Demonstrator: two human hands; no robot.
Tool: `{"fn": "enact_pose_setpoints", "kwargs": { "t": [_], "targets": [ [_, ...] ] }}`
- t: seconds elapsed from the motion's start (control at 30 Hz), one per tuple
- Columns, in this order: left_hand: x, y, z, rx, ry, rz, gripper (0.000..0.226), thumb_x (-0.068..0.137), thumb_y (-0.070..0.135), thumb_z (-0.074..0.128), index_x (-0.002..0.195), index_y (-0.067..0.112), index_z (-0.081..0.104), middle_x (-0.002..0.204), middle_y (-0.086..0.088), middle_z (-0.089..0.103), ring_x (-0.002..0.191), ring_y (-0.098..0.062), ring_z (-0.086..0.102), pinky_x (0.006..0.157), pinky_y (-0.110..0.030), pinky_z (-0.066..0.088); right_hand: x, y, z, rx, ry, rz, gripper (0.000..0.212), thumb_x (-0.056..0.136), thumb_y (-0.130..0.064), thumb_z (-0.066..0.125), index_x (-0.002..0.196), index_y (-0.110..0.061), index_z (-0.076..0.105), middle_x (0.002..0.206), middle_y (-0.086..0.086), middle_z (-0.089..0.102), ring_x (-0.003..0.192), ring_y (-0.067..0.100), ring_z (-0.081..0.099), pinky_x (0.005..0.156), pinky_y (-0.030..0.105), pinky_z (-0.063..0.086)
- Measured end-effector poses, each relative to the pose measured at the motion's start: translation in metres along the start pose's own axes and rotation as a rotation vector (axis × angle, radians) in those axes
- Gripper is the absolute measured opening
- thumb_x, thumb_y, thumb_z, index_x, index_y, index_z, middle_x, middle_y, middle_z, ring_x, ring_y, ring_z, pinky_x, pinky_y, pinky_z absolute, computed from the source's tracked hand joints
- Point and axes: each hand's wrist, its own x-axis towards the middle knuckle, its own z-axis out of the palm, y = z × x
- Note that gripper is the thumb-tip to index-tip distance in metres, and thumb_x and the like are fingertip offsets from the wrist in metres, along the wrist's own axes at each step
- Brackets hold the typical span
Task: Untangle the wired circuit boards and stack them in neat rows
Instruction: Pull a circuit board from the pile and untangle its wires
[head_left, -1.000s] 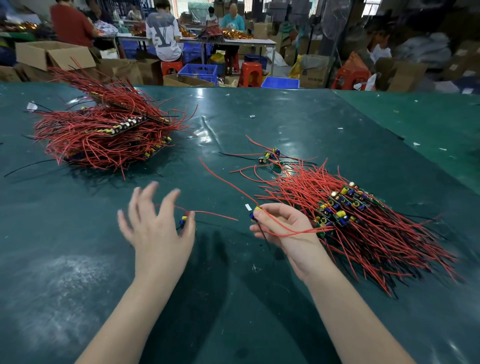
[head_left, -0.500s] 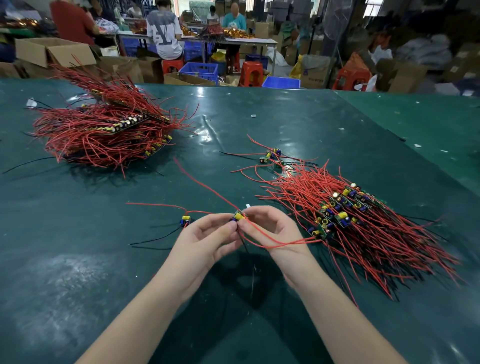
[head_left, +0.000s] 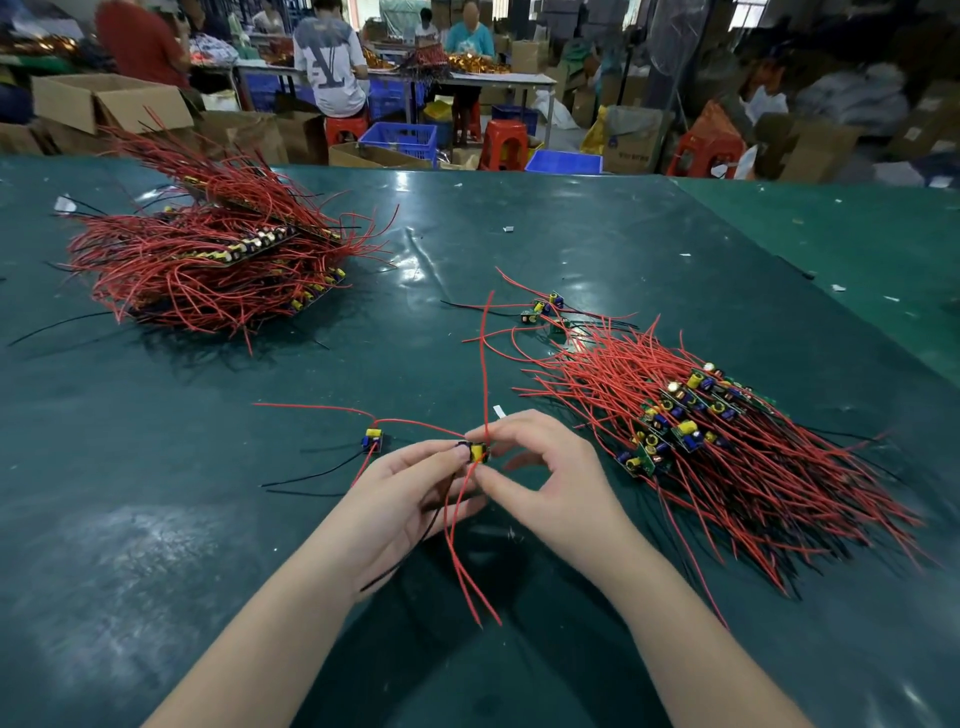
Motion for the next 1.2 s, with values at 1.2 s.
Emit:
{"fn": "enact_pose_setpoints", "kwargs": {
  "t": [1.2],
  "targets": [
    [-0.007,0.001,0.007,0.034,0.038,0.146,0.015,0.074,0.024,0.066,0.081,0.02,0.079,0.082,0.003,0.072,0.056,-0.002,0.058,0.055,-0.014,0.05,0.008,-0.012,0.004,1.303,0.063,0.792,0.013,0.071,-0.017,0.07,0.082,-0.013,0.077,0.089,0.004,0.075,0.079,0.011,0.072,0.064,0.019,0.056]
  ]
}}
